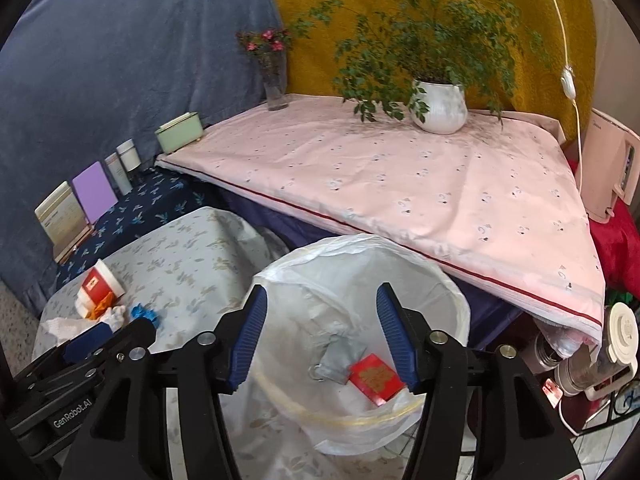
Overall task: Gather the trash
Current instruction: 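Open both grippers to drop the pouch and red box into the bin, then grasp the orange plastic bag with the left gripper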
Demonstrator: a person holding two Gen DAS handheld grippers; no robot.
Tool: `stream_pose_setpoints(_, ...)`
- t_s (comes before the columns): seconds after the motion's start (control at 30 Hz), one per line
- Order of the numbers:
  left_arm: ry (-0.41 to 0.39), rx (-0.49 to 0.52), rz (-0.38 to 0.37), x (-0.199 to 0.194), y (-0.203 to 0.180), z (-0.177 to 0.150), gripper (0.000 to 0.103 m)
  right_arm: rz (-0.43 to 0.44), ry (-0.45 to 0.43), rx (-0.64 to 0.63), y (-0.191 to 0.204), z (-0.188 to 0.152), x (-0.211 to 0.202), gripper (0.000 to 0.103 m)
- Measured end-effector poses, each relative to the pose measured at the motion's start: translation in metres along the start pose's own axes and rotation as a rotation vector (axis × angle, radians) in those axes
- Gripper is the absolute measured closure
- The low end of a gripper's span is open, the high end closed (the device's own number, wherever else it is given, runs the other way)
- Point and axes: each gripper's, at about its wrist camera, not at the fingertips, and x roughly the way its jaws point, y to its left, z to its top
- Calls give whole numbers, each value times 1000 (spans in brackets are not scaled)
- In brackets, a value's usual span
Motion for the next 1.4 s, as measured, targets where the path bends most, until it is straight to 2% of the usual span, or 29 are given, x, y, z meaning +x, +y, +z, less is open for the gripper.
stream_pose_setpoints(0.13,-1,-32,71,-15,27,-11,24,31,11,-26,23,-9,-5,45)
stream_pose_setpoints(0.27,5,-96,151,-28,63,-26,18,62,29,-56,48,-20,-8,45)
stream_pose_setpoints(0.4,22,-152,234,-36,95,-39,17,97,53,-85,72,-32,-8,45)
stream_pose_setpoints(0.53,29,-211,286,-45,122,-49,17,129,76,-113,96,-45,-9,45)
stream_pose_setpoints(0.7,42,-321,366,-52,161,-61,17,164,112,-153,126,-62,-6,45)
stream_pose_setpoints(0.93,73,-501,419,-47,212,-77,17,208,154,-195,158,-79,3,45)
stream_pose_setpoints(1.13,122,-646,409,-31,241,-86,17,230,181,-224,178,-85,14,45)
stream_pose_setpoints(1.23,135,-682,406,-24,249,-84,18,234,192,-229,185,-86,20,45)
stream_pose_setpoints(1.3,139,-699,397,-20,253,-84,20,234,200,-231,188,-87,24,45)
stream_pose_setpoints(1.37,137,-695,380,-17,252,-81,36,234,207,-230,190,-87,28,45)
stream_pose_setpoints(1.4,142,-686,374,-14,251,-79,40,234,210,-230,191,-87,29,45)
